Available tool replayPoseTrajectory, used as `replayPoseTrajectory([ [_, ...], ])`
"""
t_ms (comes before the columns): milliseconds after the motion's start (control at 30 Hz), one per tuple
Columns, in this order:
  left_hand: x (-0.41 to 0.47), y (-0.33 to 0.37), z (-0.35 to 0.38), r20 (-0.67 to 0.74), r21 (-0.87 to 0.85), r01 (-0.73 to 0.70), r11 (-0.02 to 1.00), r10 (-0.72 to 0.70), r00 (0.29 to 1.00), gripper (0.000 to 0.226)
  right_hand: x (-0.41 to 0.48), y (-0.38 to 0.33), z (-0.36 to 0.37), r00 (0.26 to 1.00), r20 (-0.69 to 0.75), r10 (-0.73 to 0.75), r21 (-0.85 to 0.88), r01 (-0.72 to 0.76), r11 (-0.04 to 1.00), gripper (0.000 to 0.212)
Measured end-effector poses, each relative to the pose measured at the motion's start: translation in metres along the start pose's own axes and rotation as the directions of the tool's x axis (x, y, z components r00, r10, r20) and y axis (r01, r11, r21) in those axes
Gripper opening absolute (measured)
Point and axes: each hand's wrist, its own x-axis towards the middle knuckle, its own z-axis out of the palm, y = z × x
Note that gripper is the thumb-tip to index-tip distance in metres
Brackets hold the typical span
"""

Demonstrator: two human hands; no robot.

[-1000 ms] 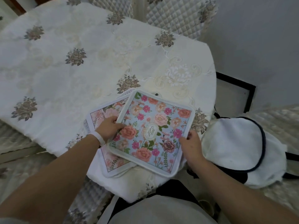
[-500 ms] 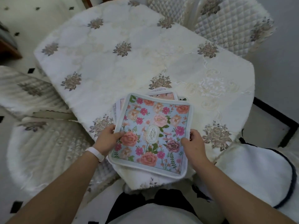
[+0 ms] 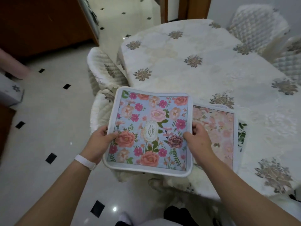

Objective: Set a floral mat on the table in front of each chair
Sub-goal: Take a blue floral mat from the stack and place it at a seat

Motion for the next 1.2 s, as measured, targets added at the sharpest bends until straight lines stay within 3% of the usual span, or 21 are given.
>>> replayPoseTrajectory([
  [300, -0.061, -0.057, -0.16, -0.173, -0.147, -0.006, 0.989, -0.02, 0.985, 0.01, -0.083, -0.043, 0.139, 0.985, 0.151, -0.084, -0.042, 0.091, 0.995, 0.02],
  [667, -0.149, -0.135, -0.343, -0.327, -0.286, -0.038, 0.957, -0.06, 0.943, 0.015, -0.195, -0.071, 0.305, 0.926, 0.35, -0.14, -0.097, 0.184, 0.978, 0.019],
  [867, -0.173, -0.155, -0.393, -0.423, -0.372, -0.087, 0.924, -0.085, 0.902, 0.015, -0.214, -0.09, 0.368, 0.876, 0.447, -0.182, -0.102, 0.252, 0.962, 0.021],
  [1200, -0.132, -0.149, -0.435, -0.446, -0.393, -0.078, 0.916, -0.116, 0.887, 0.013, -0.182, -0.103, 0.428, 0.876, 0.451, -0.171, -0.096, 0.238, 0.966, 0.018],
])
